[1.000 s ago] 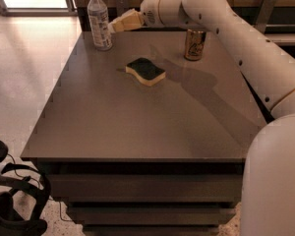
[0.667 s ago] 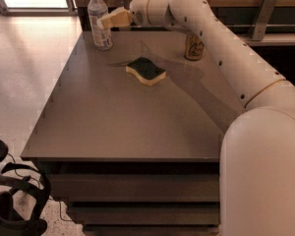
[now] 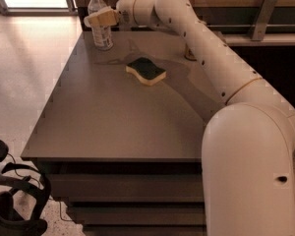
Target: Pick blue plastic bottle
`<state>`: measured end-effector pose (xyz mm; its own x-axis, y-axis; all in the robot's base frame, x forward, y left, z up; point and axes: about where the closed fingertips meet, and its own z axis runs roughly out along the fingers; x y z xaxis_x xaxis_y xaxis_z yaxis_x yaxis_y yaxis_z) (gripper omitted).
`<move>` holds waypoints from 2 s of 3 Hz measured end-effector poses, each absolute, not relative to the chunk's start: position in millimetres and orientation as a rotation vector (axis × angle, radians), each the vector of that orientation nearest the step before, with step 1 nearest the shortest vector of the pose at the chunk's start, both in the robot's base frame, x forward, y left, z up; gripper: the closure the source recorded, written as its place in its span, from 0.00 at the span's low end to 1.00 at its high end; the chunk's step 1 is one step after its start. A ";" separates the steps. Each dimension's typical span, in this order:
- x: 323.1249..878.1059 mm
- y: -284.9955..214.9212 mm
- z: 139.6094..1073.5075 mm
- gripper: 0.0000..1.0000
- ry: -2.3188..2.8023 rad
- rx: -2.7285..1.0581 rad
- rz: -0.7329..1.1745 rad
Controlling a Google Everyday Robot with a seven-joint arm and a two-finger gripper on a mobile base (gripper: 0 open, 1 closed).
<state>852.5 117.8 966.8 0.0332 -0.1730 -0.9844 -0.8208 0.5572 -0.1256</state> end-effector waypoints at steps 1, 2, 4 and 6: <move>854.1 142.0 962.3 0.00 1.511 -0.901 0.629; 859.2 158.6 956.6 0.00 1.539 -0.913 0.630; 878.2 169.7 935.4 0.00 1.575 -0.912 0.626; 877.3 177.2 931.2 0.56 1.577 -0.919 0.635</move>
Offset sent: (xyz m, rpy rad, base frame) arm 0.0105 0.0453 -0.0065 -0.0399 0.0587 -0.0009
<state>877.3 177.2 931.2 -0.0474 -0.2179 -0.9748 -0.8328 0.5475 -0.0819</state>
